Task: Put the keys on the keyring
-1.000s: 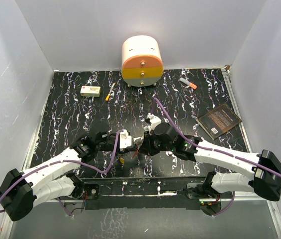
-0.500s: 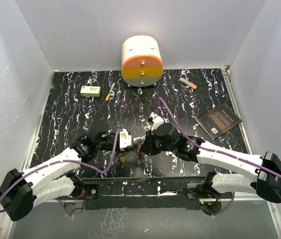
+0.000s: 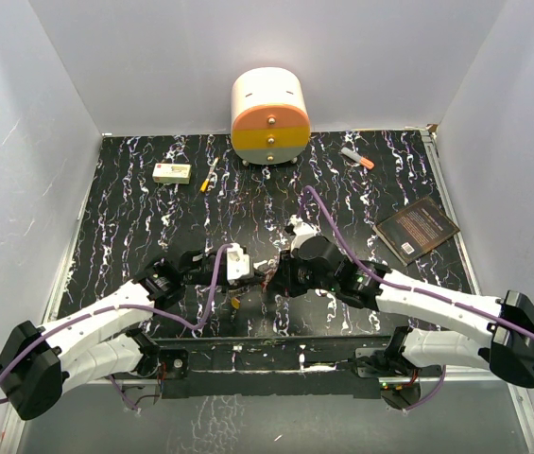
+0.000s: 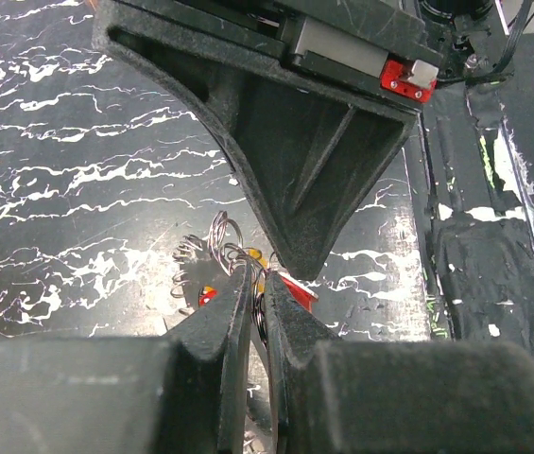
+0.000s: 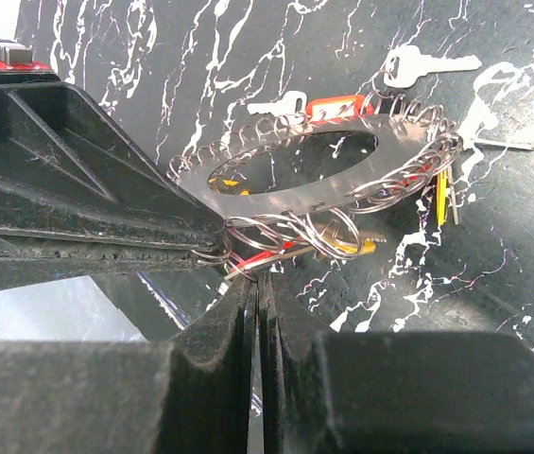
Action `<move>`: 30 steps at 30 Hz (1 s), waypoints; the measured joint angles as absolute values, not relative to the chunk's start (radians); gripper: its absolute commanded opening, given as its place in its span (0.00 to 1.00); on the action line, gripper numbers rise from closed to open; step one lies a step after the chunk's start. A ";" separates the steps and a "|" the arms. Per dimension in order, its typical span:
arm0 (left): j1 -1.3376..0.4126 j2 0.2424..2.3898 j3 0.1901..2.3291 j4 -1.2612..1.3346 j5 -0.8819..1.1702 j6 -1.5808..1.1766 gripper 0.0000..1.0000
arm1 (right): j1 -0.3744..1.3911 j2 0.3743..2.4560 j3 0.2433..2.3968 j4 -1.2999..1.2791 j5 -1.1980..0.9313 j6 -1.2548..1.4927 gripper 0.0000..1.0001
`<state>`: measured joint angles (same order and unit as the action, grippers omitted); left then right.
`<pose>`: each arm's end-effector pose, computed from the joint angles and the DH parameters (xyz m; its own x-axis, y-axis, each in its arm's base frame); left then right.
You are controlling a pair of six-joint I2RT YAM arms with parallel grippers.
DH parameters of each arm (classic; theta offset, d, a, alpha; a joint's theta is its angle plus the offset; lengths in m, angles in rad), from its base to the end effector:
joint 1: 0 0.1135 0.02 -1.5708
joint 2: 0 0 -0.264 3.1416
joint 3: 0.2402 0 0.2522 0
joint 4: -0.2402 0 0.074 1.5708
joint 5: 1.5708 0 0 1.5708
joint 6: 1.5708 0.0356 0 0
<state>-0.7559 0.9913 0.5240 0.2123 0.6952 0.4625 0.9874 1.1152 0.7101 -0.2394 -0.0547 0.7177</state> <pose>0.1439 -0.1670 0.2521 0.2720 0.2145 -0.9381 0.9569 0.0424 0.2872 0.1307 0.2015 0.2434 -0.8132 -0.0400 -0.5806 -0.4282 0.7166 0.5505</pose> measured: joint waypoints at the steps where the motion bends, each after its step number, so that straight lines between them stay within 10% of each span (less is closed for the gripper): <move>1: -0.756 0.991 0.524 0.216 0.694 0.455 0.00 | 0.987 1.114 0.710 -0.239 -0.055 0.720 0.08; 30: -0.757 0.969 0.470 0.474 0.697 0.091 0.00 | 0.986 0.982 0.597 -0.100 -0.097 0.813 0.08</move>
<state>-0.7567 0.9691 0.4702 0.4736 0.6968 0.0906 0.9859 0.9825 0.5972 -0.0998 -0.0967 0.8135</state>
